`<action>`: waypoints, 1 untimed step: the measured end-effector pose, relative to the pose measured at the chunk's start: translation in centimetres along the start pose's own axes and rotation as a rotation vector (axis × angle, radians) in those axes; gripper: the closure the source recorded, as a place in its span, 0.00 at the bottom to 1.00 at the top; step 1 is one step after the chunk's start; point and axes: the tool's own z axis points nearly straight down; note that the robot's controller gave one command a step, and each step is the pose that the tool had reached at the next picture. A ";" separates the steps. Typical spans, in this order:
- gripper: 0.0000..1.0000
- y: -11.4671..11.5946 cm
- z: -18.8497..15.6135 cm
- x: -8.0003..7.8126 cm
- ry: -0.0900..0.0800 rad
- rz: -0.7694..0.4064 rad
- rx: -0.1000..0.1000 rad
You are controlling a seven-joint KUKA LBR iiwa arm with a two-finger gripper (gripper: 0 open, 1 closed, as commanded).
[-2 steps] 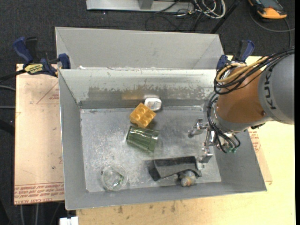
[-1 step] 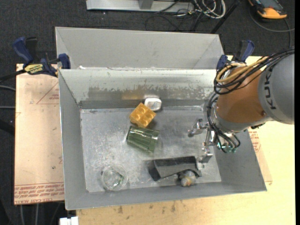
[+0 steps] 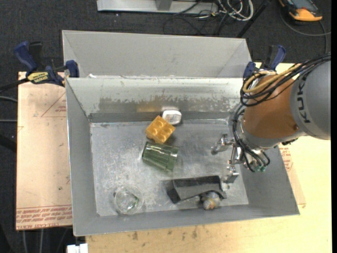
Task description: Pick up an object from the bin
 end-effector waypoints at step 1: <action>0.00 0.0 0.0 0.0 -0.002 0.000 0.000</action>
Offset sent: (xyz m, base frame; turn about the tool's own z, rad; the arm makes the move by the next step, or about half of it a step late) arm 0.0000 0.0000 0.0000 0.0000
